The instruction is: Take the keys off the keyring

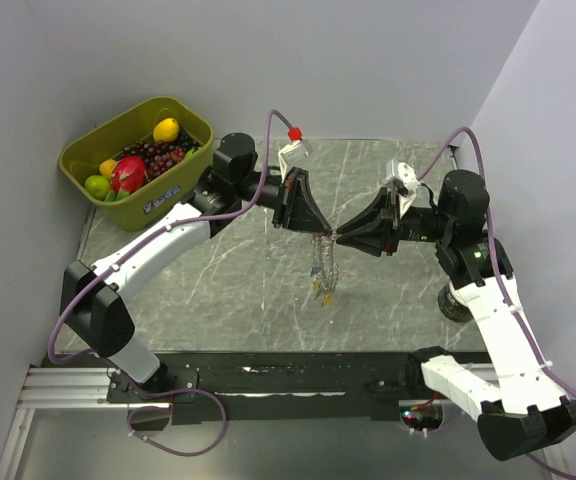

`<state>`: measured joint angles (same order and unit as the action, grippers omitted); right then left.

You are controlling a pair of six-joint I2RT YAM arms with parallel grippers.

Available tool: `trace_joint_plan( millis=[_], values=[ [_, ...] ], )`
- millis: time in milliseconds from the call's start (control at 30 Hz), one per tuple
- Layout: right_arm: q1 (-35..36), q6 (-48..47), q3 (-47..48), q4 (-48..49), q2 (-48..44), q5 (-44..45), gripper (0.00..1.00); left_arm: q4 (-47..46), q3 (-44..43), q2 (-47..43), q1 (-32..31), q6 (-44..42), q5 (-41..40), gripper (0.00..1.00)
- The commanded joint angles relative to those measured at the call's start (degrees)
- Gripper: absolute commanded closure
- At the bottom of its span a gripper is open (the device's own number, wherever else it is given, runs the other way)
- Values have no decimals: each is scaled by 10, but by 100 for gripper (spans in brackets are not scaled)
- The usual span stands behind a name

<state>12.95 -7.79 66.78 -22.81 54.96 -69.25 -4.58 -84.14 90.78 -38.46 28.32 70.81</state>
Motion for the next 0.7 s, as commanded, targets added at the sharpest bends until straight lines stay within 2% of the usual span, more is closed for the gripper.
trace_joint_plan(
  millis=[0, 667],
  values=[
    [-4, 16, -8, 35, 2, -22, 67, -46, -9, -33, -3, 21, 25, 99],
    [-20, 60, -12, 64, 34, -76, 63, -56, -7, -37, -7, 27, 38, 99]
  ],
)
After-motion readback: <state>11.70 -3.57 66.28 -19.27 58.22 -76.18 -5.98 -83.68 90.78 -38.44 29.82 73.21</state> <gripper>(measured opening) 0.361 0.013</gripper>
